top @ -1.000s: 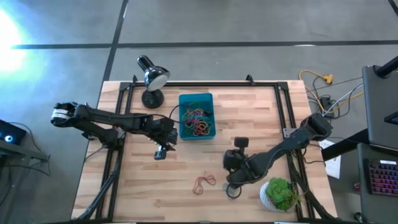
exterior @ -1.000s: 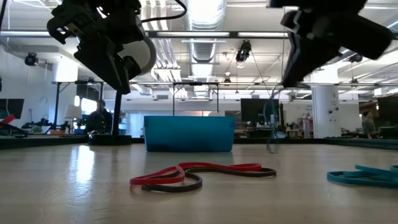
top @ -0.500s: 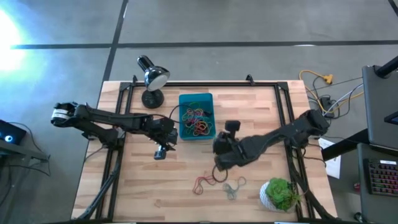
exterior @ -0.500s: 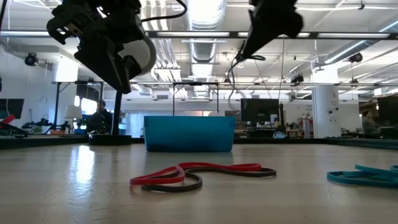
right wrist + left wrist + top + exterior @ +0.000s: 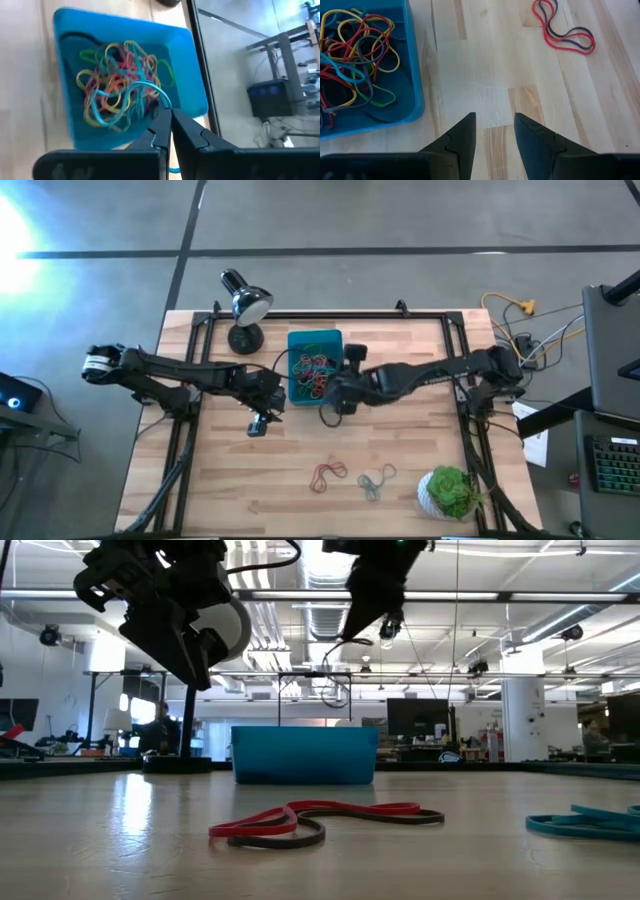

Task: Pick and place rubber bands into bin
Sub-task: Put the blue rubber band into the blue bin

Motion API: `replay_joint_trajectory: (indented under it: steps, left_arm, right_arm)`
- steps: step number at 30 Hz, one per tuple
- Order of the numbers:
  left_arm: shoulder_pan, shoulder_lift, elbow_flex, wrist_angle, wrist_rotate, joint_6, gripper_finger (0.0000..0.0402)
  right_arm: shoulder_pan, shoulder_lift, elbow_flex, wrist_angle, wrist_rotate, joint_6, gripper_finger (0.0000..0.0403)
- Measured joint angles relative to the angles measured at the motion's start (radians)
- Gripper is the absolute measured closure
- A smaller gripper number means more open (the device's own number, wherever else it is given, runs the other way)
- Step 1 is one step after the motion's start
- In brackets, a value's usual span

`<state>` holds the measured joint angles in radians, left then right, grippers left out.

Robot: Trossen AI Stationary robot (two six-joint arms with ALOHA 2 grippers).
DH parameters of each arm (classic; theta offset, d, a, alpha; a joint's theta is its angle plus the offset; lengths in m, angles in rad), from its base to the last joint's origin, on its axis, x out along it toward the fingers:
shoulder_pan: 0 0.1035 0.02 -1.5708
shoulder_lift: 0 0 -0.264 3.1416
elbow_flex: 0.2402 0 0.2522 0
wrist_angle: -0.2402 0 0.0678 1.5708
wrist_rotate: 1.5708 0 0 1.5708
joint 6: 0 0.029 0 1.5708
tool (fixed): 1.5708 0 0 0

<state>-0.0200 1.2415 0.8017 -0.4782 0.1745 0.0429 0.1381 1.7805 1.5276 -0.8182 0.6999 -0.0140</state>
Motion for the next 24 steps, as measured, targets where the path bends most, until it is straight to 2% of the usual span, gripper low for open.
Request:
replay_joint_trajectory:
  steps: [7, 14, 24]
  left_arm:
    - [0.0, 0.0, 0.0, 0.0, 0.0, 0.02, 0.0283]
    - [0.0, 0.0, 0.0, 0.0, 0.0, 0.022, 0.0283]
    - [0.0, 0.0, 0.0, -0.001, 0.0, 0.039, 0.0283]
  right_arm:
    - [-0.094, 0.003, -0.018, 0.17, -0.114, -0.081, 0.0395]
    - [-0.167, 0.004, -0.099, 0.365, -0.246, -0.109, 0.0395]
    - [-0.204, 0.005, -0.217, 0.469, -0.274, -0.094, 0.0394]
